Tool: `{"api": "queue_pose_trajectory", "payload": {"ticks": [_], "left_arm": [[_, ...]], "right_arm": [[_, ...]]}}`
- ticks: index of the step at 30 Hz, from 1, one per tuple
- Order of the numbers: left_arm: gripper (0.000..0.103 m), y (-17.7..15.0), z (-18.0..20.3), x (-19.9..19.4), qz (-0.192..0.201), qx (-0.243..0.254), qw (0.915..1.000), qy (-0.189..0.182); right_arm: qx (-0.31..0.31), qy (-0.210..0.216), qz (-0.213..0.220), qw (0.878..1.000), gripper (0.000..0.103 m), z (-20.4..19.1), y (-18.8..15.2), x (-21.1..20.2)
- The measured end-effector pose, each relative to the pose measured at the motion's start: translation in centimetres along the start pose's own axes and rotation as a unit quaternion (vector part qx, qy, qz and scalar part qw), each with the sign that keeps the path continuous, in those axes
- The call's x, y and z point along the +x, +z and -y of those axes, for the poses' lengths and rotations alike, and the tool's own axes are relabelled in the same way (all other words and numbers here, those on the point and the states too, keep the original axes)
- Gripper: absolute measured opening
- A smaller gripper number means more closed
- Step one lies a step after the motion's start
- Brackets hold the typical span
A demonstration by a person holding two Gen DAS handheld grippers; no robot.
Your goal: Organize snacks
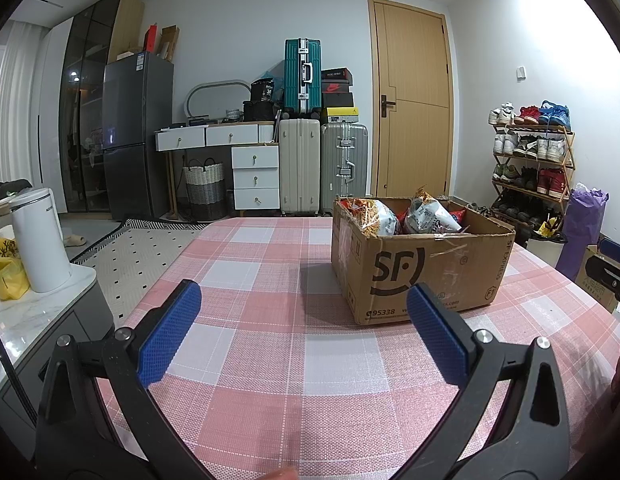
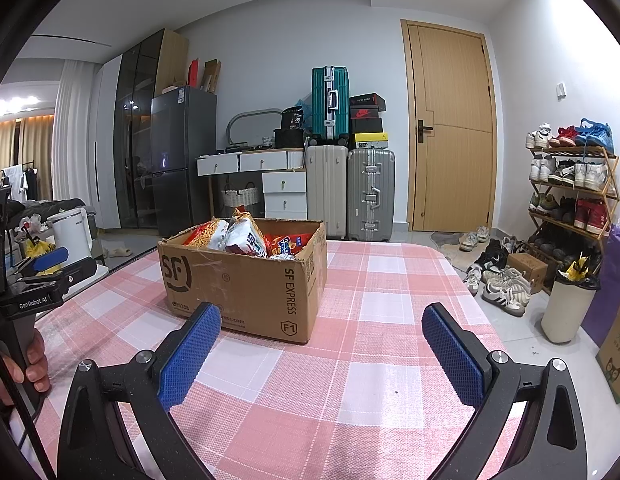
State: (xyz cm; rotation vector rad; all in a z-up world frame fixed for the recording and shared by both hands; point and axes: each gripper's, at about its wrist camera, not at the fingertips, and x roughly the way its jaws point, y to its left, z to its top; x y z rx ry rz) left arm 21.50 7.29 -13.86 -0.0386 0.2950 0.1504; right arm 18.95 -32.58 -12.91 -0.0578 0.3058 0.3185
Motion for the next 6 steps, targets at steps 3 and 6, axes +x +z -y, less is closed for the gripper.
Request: {"api": "queue_pose_trajectory", "payload": {"ticks": [3, 6], "left_arm": [[0.103, -0.01, 0.01, -0.01, 0.0, 0.0, 1.0, 0.0], [0.103, -0.02, 0.0, 0.0, 0.0, 0.0, 1.0, 0.0]], "right_arm": [[0.0, 0.0, 0.0, 1.0, 0.102, -0.01, -0.01, 0.0], [0.0, 0.0, 0.0, 1.0, 0.102, -0.01, -0.01, 0.0]]}}
